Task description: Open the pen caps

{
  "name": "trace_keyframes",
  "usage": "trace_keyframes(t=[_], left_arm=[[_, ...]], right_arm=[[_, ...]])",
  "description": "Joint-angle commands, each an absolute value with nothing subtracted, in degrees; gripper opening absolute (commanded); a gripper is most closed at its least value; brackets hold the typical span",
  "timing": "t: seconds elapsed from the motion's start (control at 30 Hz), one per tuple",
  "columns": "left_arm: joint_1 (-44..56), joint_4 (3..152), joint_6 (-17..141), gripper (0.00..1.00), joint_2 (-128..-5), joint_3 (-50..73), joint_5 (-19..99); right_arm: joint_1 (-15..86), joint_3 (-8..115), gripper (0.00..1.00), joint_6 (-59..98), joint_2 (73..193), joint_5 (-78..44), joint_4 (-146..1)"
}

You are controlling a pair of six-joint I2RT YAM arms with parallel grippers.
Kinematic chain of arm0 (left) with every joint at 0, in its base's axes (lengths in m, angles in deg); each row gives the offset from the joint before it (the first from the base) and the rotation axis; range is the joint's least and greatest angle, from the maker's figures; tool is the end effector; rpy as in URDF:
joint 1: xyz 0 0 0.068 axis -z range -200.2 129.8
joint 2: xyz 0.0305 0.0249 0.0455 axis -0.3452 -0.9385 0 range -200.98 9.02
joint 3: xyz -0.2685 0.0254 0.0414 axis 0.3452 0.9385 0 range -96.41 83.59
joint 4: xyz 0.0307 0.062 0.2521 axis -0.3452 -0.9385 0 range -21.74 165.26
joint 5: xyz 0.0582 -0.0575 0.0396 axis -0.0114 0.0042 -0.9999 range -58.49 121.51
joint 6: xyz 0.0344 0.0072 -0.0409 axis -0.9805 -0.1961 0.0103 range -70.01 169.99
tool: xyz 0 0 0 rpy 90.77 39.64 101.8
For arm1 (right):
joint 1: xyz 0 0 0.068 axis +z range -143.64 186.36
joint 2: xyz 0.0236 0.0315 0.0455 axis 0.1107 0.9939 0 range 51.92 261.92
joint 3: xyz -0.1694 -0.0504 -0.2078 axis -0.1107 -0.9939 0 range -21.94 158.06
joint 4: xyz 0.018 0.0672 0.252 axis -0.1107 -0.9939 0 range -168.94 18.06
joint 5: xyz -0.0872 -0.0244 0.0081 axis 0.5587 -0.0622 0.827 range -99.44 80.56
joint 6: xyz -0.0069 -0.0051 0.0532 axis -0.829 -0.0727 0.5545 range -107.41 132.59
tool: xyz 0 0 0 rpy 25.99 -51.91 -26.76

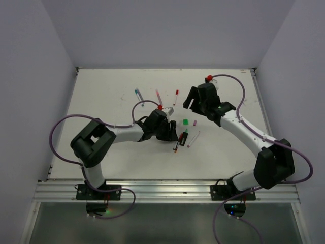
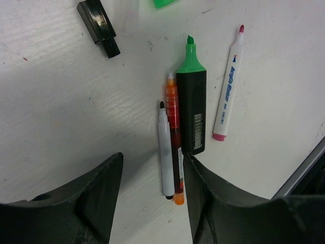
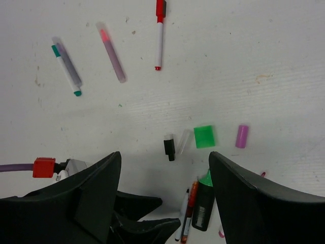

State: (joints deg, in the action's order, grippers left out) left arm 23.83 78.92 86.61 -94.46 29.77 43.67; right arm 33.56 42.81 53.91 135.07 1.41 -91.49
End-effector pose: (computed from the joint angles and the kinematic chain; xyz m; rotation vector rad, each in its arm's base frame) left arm 0.2546 -0.2565 0.1440 0.2743 2.5370 -0.8737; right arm 0.2928 0.1429 0.2882 0.3806 2.2240 0.4425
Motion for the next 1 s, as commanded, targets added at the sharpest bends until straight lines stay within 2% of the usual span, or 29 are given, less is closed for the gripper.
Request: trace_keyframes(t=[0.0,0.07,0.13,0.17,0.23,0.27,0.43,0.6,0.97], left_arm=[[23.9,76.8,87.4,0.57,-93.9,30.0,38.7],[23.9,75.4,87.7,0.63,-92.0,29.8,36.2],[23.7,71.2,87.7,0.74,-89.6,29.0,32.0],[23.5,70.2,88.0,0.84,-88.8,28.7,30.0],[22.3,67.2,88.2,0.92,-86.3,27.7,25.7],[21.8,66.2,88.6,1.00,-85.6,27.3,24.3],[15.9,62.6,88.1,1.00,-82.1,24.7,18.8],[9.8,58.4,86.9,0.99,-85.7,19.3,14.7],[1.9,55.1,82.5,0.77,-100.6,1.8,11.4]], right_arm=[[32.9,41.8,0.74,53.2,132.3,1.1,-89.8],[32.8,41.3,0.74,52.3,131.6,1.1,-89.8],[32.6,41.1,0.74,51.8,130.6,1.3,-89.8],[32.4,40.6,0.74,51.2,130.2,1.3,-89.7],[32.0,40.3,0.74,50.7,129.0,1.3,-89.9],[31.9,39.9,0.74,50.2,128.6,1.4,-89.9],[31.1,39.1,0.76,48.8,126.2,1.0,-90.1],[30.4,38.1,0.81,47.8,123.4,1.5,-90.1],[29.6,36.2,0.82,45.7,120.7,3.2,-91.1]])
